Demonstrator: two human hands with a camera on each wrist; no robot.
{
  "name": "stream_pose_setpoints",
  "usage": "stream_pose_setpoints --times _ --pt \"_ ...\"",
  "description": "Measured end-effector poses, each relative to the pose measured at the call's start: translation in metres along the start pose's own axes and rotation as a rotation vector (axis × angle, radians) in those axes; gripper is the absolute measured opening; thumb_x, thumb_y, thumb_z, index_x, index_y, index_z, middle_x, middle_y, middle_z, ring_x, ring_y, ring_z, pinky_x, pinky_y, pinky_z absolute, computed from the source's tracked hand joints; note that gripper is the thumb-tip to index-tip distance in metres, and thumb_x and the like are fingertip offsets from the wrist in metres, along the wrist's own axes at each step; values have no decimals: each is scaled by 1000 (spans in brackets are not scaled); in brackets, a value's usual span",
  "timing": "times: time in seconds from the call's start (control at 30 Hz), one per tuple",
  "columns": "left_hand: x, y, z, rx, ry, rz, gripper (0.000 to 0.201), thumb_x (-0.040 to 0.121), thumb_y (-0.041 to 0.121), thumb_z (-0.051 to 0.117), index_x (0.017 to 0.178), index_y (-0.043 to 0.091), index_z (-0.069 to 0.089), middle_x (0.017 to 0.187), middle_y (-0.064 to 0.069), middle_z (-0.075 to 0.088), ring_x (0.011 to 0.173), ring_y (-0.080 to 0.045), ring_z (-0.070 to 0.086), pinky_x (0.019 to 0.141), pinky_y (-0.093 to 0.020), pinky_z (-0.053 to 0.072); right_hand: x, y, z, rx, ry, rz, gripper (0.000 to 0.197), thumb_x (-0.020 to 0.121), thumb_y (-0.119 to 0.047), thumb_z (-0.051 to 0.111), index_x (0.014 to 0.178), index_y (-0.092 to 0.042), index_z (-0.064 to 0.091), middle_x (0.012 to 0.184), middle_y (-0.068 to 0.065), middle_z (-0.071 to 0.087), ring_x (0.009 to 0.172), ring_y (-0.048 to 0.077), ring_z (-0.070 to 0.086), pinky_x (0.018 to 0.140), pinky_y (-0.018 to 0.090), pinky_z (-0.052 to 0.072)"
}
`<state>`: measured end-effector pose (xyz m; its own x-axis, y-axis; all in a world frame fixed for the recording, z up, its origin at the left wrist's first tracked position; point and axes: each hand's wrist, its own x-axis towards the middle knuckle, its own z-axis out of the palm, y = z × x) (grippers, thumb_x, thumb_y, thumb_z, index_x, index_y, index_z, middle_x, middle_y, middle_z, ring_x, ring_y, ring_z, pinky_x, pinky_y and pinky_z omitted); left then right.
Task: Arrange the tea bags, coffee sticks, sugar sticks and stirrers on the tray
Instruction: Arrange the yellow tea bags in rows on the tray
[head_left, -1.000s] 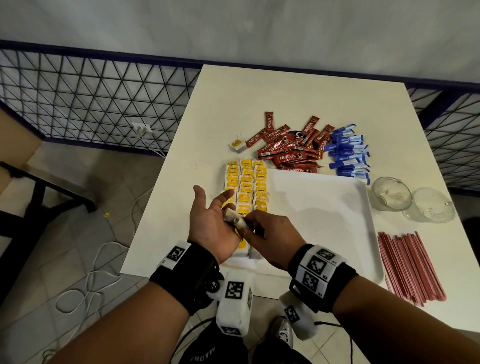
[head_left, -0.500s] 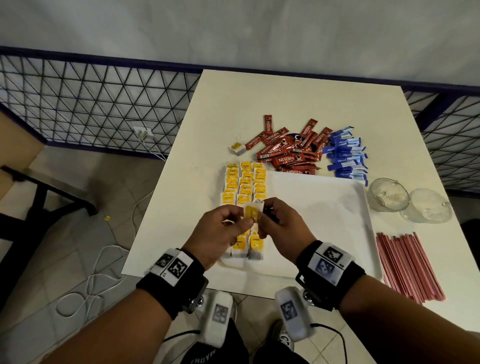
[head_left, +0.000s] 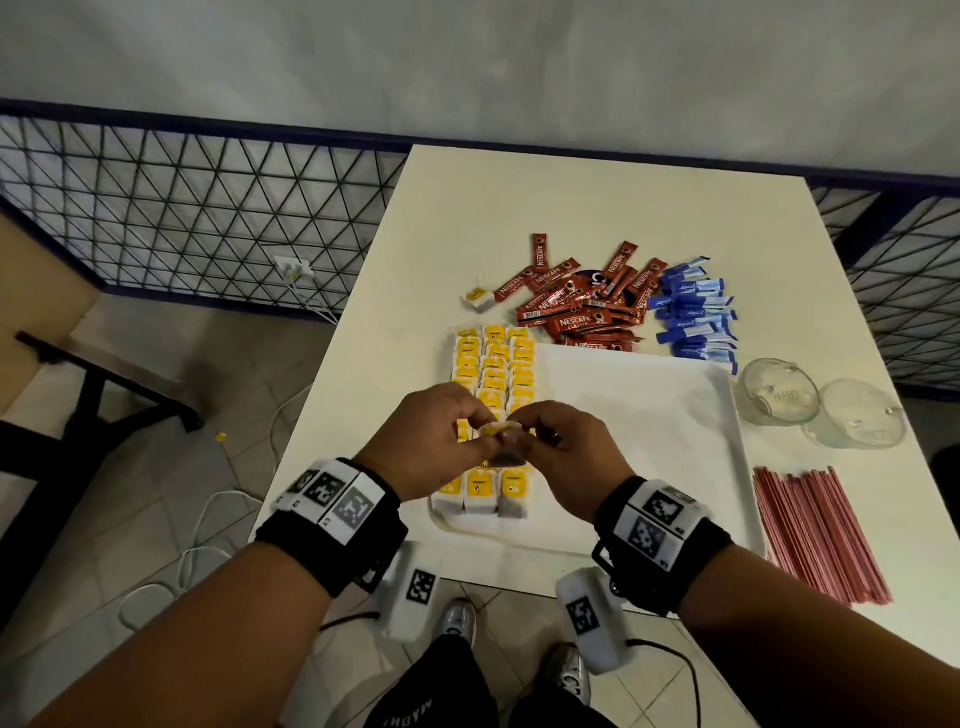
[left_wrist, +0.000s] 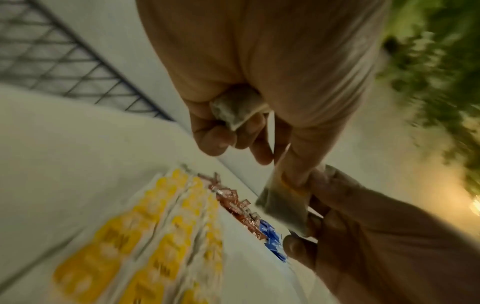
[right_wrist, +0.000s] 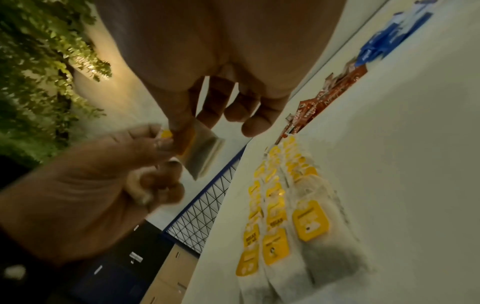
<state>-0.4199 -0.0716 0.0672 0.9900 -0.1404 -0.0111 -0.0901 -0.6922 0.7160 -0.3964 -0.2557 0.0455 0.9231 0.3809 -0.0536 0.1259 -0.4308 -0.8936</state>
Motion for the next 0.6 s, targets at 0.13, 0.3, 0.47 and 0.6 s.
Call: stream_pose_setpoints --times 0.13,0.3,0.47,0.6 --pt "-12 -14 19 -23 -51 -162 16 83 30 72 75 18 66 77 10 55 66 6 51 60 -10 34 -3 6 5 76 -25 88 20 87 -24 67 75 -40 64 78 -6 68 79 19 62 73 31 50" --pt "-27 -32 41 48 -183 -325 24 88 29 66 68 21 56 73 4 54 71 -16 55 60 -21 35 -11 22 10 -208 -123 143 12 87 -28 65 77 -35 62 71 -18 61 65 -9 52 60 5 36" --pt "-37 -41 58 158 -248 -418 34 90 25 60 59 18 45 71 -1 51 81 -29 59 62 -26 33 -19 42 6 -449 -218 139 9 87 -23 58 89 -28 65 90 -11 66 84 10 58 76 25 45" --pt "-39 -39 66 237 -220 -429 27 91 28 57 67 19 48 88 -9 63 88 -31 61 65 -27 37 -23 49 9 -579 -294 102 15 89 -28 54 99 -26 66 97 -6 64 91 16 58 77 28 47"
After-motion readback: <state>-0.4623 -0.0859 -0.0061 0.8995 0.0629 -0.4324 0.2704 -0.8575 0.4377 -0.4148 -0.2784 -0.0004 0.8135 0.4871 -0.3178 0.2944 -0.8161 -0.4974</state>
